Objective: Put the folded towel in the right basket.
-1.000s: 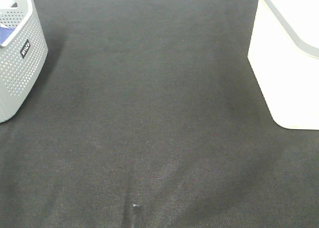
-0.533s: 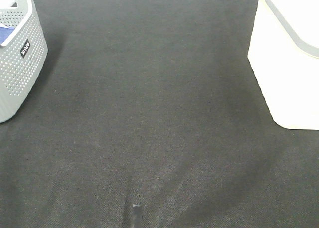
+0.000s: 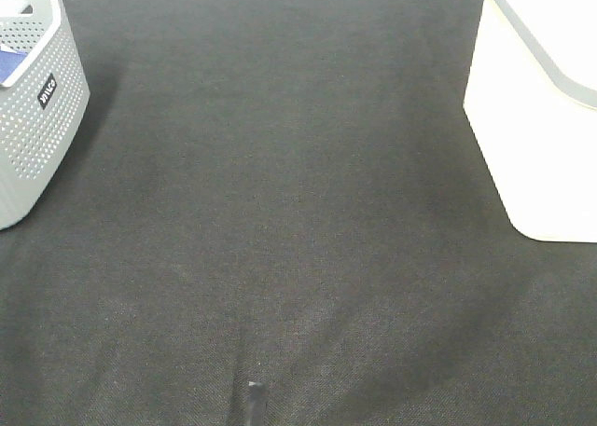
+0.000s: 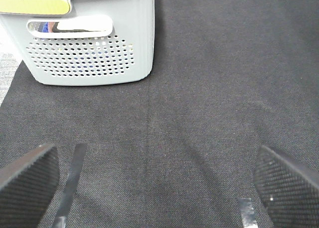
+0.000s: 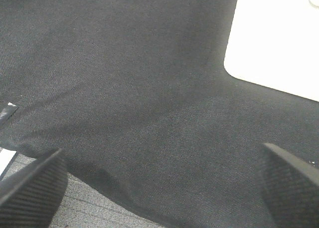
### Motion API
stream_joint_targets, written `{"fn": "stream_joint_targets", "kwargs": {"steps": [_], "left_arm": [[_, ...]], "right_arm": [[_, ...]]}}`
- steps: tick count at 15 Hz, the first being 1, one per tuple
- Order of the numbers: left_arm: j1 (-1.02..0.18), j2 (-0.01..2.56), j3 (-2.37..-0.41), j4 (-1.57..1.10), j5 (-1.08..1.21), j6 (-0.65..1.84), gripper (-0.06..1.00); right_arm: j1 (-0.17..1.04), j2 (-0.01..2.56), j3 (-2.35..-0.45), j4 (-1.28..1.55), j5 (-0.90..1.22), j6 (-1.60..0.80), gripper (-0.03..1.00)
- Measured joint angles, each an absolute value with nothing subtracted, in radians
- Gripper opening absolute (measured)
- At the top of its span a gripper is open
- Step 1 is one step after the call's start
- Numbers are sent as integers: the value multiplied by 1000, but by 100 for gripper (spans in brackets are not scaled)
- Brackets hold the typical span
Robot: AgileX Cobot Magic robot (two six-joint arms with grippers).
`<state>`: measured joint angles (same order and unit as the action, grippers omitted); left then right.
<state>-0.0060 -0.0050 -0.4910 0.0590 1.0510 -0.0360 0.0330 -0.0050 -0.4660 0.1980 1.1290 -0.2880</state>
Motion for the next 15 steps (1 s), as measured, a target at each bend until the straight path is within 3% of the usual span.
{"fn": "stream_joint_targets", "kwargs": {"steps": [15], "left_arm": [[-6,-5,-491,59,1051,-36,99]], "right_arm": [[33,-5,-466,185,1126,-287,98]]}}
